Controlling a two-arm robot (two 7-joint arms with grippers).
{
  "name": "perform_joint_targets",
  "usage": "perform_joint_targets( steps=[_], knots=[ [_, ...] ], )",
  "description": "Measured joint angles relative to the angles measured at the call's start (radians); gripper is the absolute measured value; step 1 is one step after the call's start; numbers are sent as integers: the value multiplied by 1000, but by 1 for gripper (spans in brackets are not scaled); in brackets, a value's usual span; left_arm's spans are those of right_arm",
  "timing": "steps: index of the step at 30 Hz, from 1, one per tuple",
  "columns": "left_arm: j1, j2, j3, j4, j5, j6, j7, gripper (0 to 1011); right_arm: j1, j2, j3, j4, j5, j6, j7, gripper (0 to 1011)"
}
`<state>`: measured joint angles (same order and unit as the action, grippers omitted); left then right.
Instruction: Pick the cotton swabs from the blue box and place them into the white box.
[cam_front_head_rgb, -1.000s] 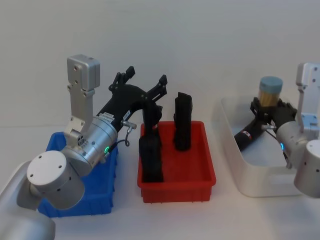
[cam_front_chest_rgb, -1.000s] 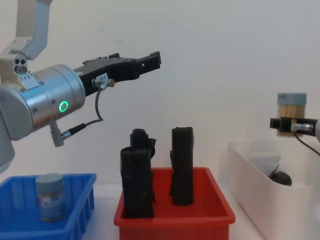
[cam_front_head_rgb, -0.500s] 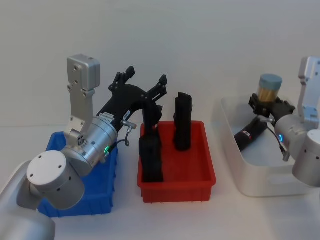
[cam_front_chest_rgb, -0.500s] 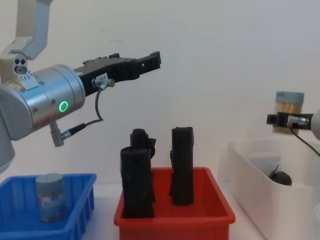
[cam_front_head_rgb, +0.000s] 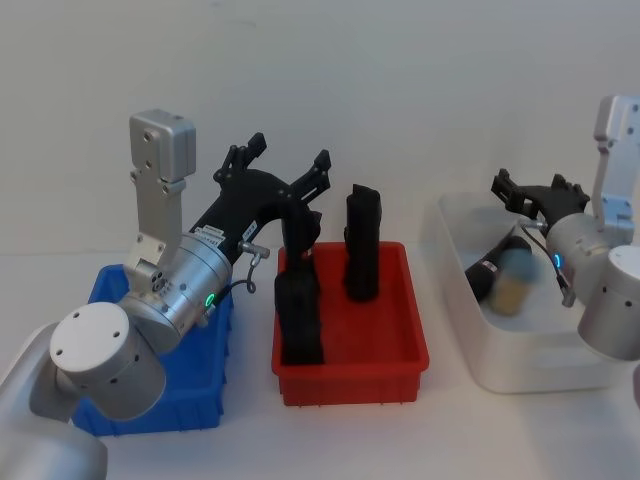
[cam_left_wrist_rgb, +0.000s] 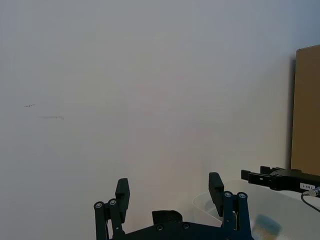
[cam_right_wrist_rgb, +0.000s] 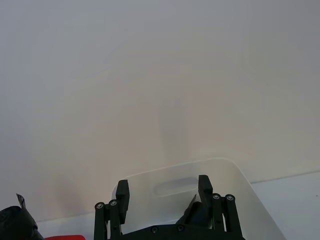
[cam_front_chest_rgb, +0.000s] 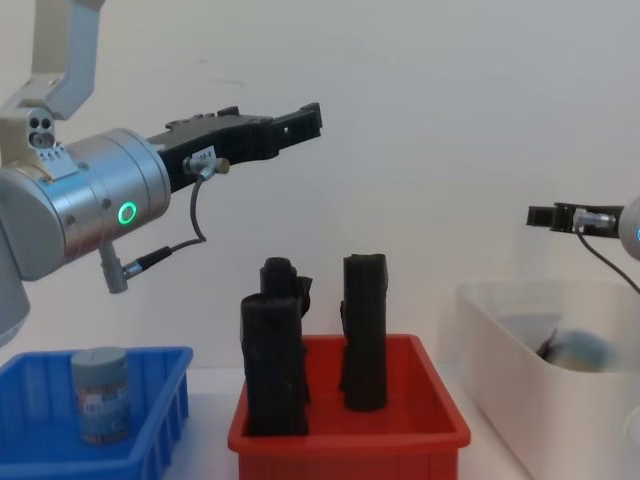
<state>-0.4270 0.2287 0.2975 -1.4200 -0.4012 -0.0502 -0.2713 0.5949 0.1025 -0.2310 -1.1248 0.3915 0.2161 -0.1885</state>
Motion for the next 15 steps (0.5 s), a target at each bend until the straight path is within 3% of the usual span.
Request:
perform_joint_targets(
  steps=[7, 15],
  knots=[
    [0, 0, 0, 0, 0, 0, 0, 1004, 4, -1, 1, 1, -7, -4, -4, 1000],
    [0, 0, 0, 0, 0, 0, 0, 1004, 7, -2, 1, 1, -11, -6, -6, 1001]
  ],
)
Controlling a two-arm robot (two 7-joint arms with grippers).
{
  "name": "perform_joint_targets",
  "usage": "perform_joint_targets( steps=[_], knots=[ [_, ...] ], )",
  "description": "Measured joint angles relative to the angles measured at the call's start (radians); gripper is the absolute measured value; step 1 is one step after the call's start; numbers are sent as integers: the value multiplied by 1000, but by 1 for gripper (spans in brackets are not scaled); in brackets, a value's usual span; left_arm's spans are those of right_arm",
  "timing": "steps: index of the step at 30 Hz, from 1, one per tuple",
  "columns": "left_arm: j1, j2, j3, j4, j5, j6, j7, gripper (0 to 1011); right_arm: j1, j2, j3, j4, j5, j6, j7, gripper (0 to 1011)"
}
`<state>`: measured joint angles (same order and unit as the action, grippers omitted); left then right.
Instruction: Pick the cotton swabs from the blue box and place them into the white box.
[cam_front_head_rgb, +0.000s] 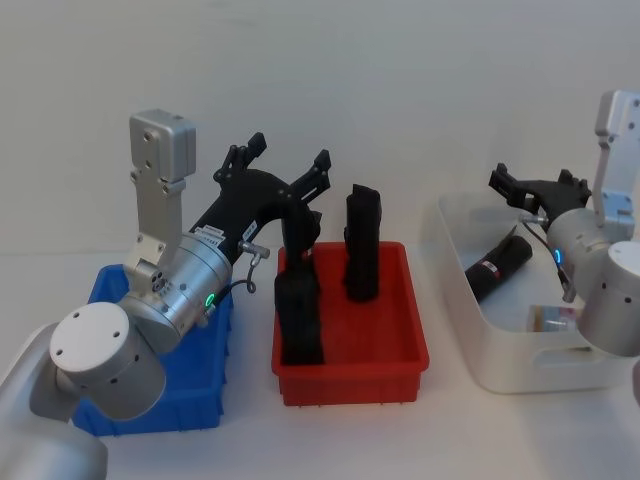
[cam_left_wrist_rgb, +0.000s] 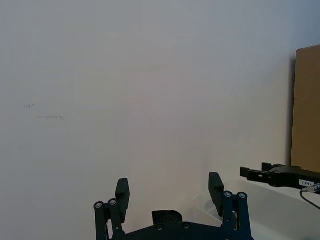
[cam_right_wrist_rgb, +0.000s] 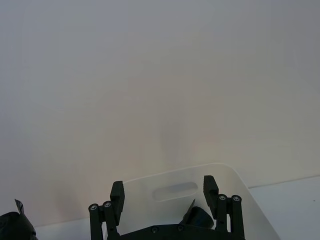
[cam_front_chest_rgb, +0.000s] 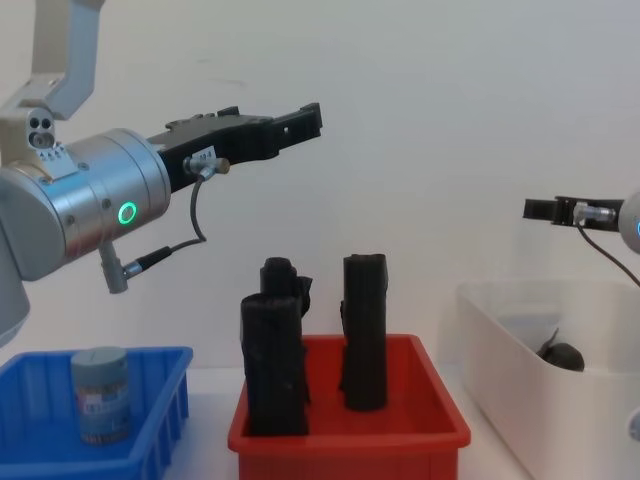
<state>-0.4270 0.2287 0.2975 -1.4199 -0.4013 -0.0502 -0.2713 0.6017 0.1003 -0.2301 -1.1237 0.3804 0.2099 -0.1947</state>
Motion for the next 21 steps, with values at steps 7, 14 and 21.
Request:
perform_joint_targets(
  steps=[7, 14, 21],
  knots=[
    [0, 0, 0, 0, 0, 0, 0, 1004, 1, -1, 0, 0, -2, -1, -1, 1001],
    [0, 0, 0, 0, 0, 0, 0, 1004, 1, -1, 0, 0, -3, -2, -1, 1002],
    [0, 0, 0, 0, 0, 0, 0, 1004, 2, -1, 0, 0, -4, -2, -2, 1001]
  ],
)
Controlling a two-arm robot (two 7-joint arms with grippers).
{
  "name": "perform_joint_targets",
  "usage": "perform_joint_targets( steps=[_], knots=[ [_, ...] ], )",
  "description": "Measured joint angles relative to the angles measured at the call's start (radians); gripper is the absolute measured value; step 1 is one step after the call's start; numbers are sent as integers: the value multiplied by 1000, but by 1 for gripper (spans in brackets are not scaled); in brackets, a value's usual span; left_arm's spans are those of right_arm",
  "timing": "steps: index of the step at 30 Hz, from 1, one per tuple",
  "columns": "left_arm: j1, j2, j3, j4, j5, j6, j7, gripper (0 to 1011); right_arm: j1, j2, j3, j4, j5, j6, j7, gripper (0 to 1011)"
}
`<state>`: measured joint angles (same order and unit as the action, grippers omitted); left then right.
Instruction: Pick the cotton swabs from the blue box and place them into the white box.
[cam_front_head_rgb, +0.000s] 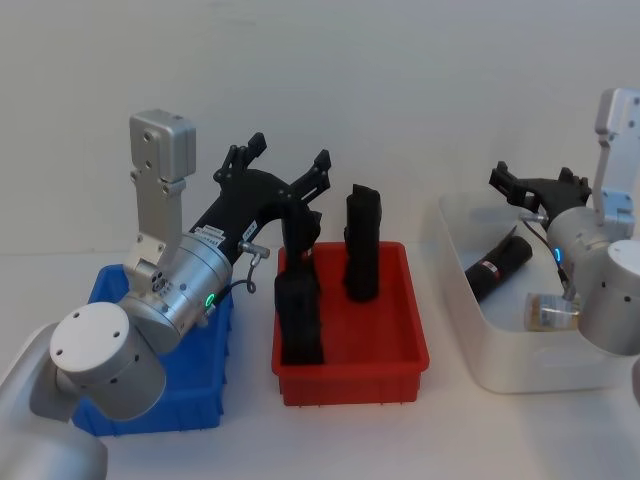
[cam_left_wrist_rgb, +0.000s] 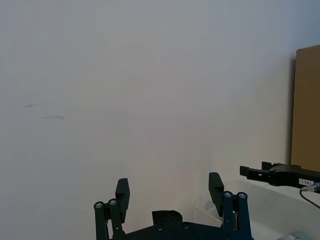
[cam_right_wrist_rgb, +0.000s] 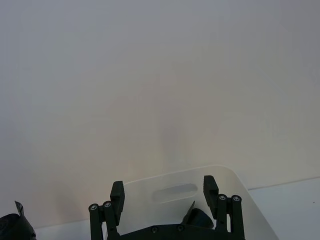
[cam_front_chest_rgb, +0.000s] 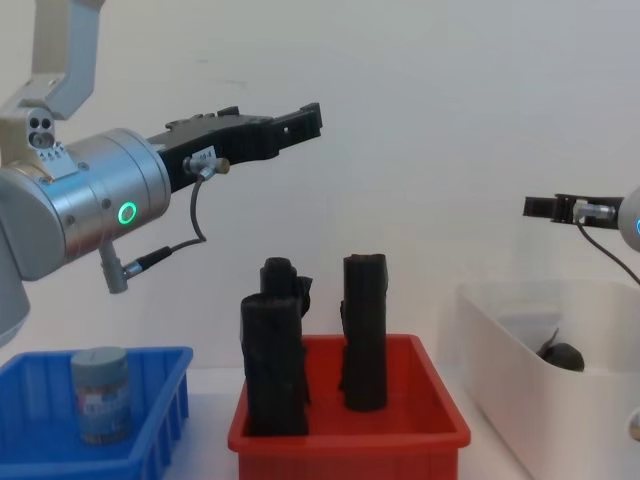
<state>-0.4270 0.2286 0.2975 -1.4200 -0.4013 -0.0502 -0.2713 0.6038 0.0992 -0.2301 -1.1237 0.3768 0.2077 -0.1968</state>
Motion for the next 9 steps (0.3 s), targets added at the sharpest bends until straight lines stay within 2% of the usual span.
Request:
perform_joint_targets(
  steps=[9],
  knots=[
    [0, 0, 0, 0, 0, 0, 0, 1004, 1, 0, 0, 0, -1, 0, 0, 1001]
  ],
)
